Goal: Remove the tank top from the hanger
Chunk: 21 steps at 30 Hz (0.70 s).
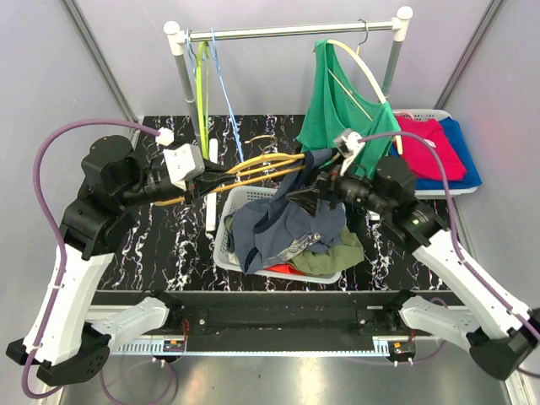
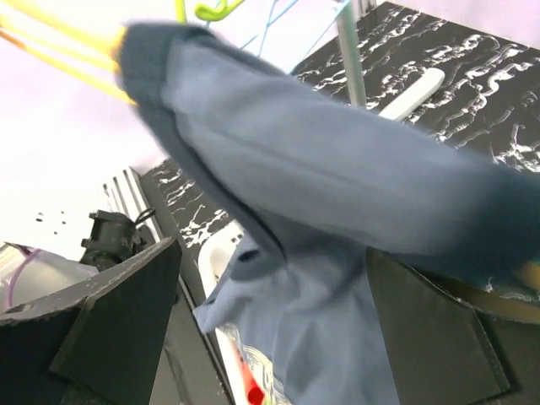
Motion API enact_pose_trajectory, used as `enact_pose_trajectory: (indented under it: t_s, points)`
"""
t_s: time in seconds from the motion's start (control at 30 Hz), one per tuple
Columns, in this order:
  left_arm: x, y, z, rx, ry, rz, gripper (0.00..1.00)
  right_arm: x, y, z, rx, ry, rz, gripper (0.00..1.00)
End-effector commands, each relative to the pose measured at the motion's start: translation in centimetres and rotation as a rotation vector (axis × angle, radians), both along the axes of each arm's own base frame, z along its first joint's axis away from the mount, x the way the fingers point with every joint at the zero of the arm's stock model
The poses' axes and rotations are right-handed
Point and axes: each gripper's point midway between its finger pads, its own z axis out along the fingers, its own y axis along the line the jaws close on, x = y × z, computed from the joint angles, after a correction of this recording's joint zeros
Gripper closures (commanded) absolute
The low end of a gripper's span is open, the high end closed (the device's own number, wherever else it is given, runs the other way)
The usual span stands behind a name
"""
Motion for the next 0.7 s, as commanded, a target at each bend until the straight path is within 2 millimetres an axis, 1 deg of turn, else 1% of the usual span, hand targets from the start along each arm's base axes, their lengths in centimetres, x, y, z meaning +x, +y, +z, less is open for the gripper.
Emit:
enact_pose_trajectory:
  t_s: [0.0,0.03,0.1,0.13,0.2,0.23,0.27,0.3,0.33,0.37,0.4,0.43,0.5,0.53,0.6,0.63,0.67]
  points:
    - [-1.2,-0.6,2.6,-0.079,-0.048,-0.063,0.97,1.5,2.0,3.6,0.007,-0.145,-0.073,0.04]
    - [-1.2,-0.6,2.5,-0.079,-0.046,-0.063,0.97,1.7,2.8,2.8,-0.023,-0.137,-0.071,0.11]
    - [-1.4,-0.5,2.5,-0.081,-0.047,-0.066,0.97,2.5,2.7,2.4,-0.049,-0.123,-0.116,0.22]
    - [-1.5,-0.5,2.6,-0.082,-0.051,-0.068,0.97,2.6,2.6,2.3,-0.053,-0.119,-0.125,0.36]
    - [-1.8,-0.3,2.5,-0.082,-0.055,-0.067,0.97,3.1,1.8,2.1,-0.063,-0.111,-0.181,0.5]
    - [-1.9,-0.3,2.5,-0.083,-0.058,-0.065,0.97,2.9,1.2,2.5,-0.058,-0.122,-0.197,0.56]
    - [-2.1,-0.1,2.6,-0.086,-0.065,-0.061,0.97,2.9,0.7,2.6,-0.056,-0.125,-0.217,0.68]
    - [-2.0,0.0,2.3,-0.082,-0.061,-0.056,0.97,3.1,0.1,2.6,-0.055,-0.128,-0.251,0.75]
    - [-2.1,0.0,2.3,-0.082,-0.063,-0.058,0.97,2.7,-0.5,3.2,-0.046,-0.148,-0.263,0.8]
    - [-2.3,0.1,2.3,-0.084,-0.067,-0.056,0.97,2.6,-0.9,3.2,-0.051,-0.148,-0.273,0.95]
    - [-2.2,0.1,2.2,-0.082,-0.067,-0.052,0.97,2.6,-1.4,3.0,-0.059,-0.151,-0.291,1.0]
    - [-2.3,0.2,2.1,-0.081,-0.067,-0.049,0.97,2.3,-2.4,3.6,-0.055,-0.171,-0.319,1.0]
    - [-2.2,0.4,1.9,-0.076,-0.077,-0.037,0.97,2.2,-3.8,3.2,-0.071,-0.179,-0.371,1.0]
    - [-2.3,0.5,1.9,-0.075,-0.08,-0.035,0.97,1.6,-4.8,4.0,-0.059,-0.207,-0.387,1.0]
    - [-2.5,0.7,1.6,-0.064,-0.09,-0.029,0.97,1.4,-6.2,4.0,-0.074,-0.214,-0.437,1.0]
    - [-2.5,0.8,1.5,-0.061,-0.089,-0.029,0.97,1.2,-7.1,4.3,-0.083,-0.233,-0.46,1.0]
    - [-2.6,0.9,1.5,-0.058,-0.092,-0.027,0.97,1.3,-8.1,4.0,-0.106,-0.224,-0.503,1.0]
